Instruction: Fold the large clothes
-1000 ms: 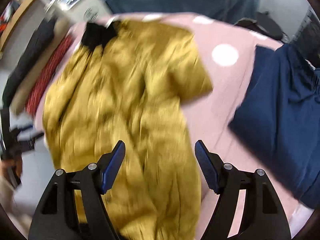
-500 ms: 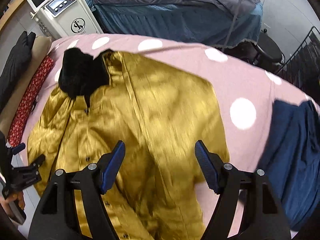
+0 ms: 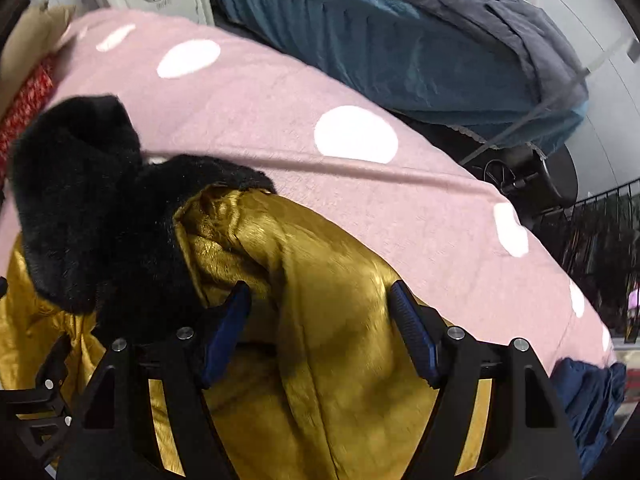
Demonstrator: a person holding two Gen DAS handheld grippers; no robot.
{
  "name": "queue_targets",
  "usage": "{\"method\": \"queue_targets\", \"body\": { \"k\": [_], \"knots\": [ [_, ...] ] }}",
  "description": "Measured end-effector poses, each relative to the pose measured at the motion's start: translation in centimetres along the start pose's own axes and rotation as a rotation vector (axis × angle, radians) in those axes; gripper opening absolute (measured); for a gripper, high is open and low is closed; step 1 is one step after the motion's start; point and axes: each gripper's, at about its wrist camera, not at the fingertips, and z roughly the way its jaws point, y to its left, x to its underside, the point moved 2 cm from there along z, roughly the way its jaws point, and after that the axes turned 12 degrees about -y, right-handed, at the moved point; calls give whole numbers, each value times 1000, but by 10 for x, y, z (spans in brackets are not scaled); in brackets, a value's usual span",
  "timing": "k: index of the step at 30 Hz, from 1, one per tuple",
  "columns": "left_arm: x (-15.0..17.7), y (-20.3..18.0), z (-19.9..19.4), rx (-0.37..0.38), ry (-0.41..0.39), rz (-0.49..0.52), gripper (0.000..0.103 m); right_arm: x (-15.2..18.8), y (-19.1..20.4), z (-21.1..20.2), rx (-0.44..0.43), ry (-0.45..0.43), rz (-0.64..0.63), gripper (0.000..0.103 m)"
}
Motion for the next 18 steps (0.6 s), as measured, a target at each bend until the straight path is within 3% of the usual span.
{"method": "queue_targets", "body": {
  "k": [2,3,5,10,15,18],
  "knots": [
    [3,0,7,14,12,-4,78,1,5,6,25,6,-38,18],
    [6,1,11,27,19,-10,71,2,4,4,37,2,-36,12],
    [10,4,15,46,24,-15,62,2,-6,-10,2,-48,21,8],
    [12,5,3,54,-8,17,19,0,-68,-79,-60,-218,177,7],
    [-7,28,-31,30,-94,-38,10,31,-202,-169,62,-394,456,5],
    [-22,48,-55,23,-136,-120,8,90,-288,-225,198,-477,648,5]
  ]
}}
